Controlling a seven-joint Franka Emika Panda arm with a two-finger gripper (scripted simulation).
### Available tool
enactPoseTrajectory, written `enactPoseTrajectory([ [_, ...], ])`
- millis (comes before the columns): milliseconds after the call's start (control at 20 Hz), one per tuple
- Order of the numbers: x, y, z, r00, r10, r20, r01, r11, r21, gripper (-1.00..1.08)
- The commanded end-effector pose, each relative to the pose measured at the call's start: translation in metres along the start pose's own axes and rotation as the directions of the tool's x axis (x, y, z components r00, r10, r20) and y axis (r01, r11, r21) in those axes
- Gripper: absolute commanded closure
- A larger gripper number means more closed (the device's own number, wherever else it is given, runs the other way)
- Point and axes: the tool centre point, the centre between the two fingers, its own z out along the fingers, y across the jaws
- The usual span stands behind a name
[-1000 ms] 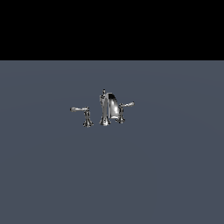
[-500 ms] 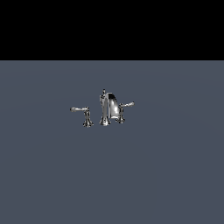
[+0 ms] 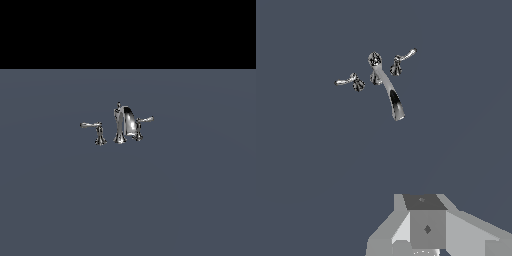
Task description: Turn on the faucet by rotating a designated handle.
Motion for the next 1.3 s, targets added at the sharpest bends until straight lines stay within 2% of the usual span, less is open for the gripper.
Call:
enactPoseTrajectory([
  [0,0.014,-0.007,0.016,0.999,0.050,0.001,-0.050,0.999,0.000,1.08],
  [300,0.052,-0.021,0.059,0.983,0.181,0.005,-0.181,0.983,-0.001,1.08],
  [600,0.090,-0.030,0.098,0.954,0.301,0.007,-0.300,0.954,-0.003,1.08],
  [950,0.133,-0.033,0.142,0.904,0.428,0.010,-0.428,0.904,-0.005,1.08],
  [1250,0.170,-0.031,0.180,0.848,0.530,0.011,-0.529,0.848,-0.009,1.08],
])
